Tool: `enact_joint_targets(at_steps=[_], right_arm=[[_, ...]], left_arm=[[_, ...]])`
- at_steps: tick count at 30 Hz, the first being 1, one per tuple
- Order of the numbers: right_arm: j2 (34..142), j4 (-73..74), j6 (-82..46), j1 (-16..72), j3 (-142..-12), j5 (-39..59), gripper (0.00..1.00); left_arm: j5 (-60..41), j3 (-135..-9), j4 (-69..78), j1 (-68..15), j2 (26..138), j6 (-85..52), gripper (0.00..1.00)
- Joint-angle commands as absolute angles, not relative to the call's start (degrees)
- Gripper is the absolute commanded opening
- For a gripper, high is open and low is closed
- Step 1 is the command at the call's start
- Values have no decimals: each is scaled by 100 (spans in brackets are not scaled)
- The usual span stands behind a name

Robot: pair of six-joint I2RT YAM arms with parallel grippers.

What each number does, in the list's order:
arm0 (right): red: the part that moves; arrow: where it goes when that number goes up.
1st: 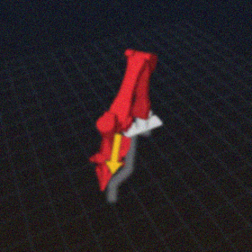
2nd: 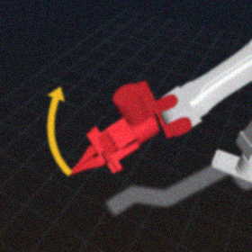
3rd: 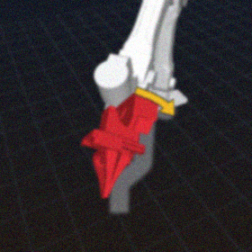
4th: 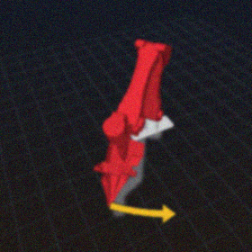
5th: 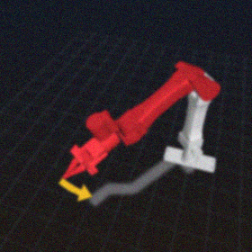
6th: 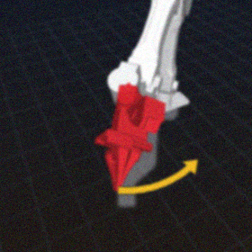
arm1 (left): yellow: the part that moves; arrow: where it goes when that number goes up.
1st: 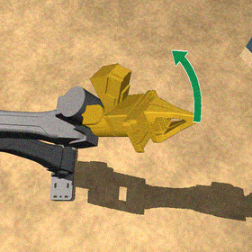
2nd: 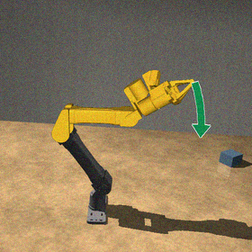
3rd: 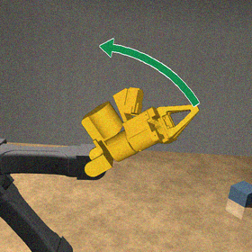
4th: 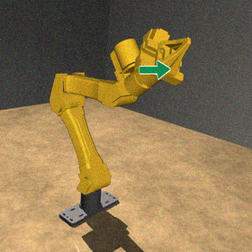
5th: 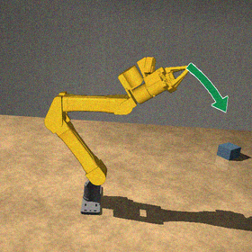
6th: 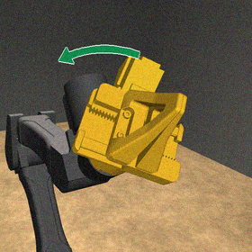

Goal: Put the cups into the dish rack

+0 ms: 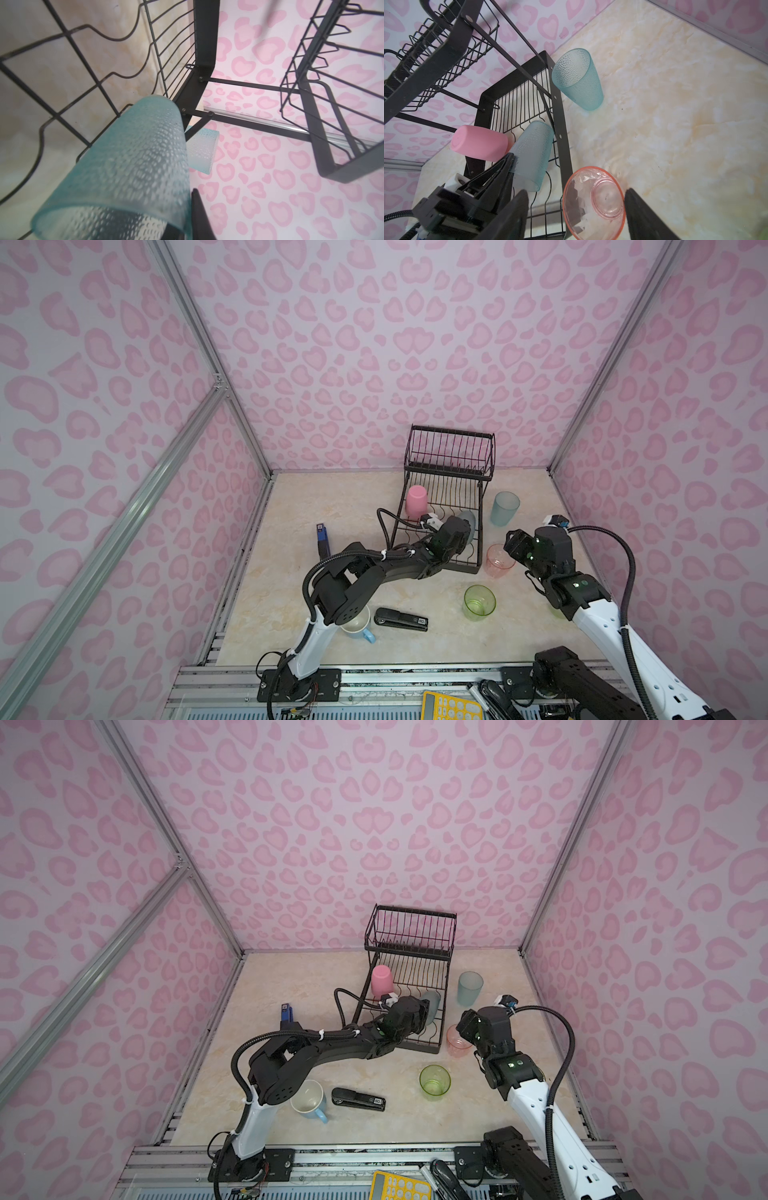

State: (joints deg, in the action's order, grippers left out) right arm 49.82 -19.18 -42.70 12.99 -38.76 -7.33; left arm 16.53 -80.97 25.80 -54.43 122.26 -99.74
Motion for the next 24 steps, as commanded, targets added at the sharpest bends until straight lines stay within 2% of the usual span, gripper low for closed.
enact_joint_targets(at_steps=[1,8,14,24], right_arm=[[4920,-1888,-4289,1298,-3848,-803,72],[4791,-1882,-4337,1283,-3883,-603,72],[4815,-1872,-4413,1279,-3920,62,74],[4946,-1387,-4941,1266,-3964,1395,84]], left_arm=[[1465,-7796,3015,-5382,11868,-9326,3],[946,-6838,3879,-5247,11259,-8717,3],[356,-6194,4751,-5165,10852,-8243,3],[-827,-5366,7273,-4863,11088,-8277,3]])
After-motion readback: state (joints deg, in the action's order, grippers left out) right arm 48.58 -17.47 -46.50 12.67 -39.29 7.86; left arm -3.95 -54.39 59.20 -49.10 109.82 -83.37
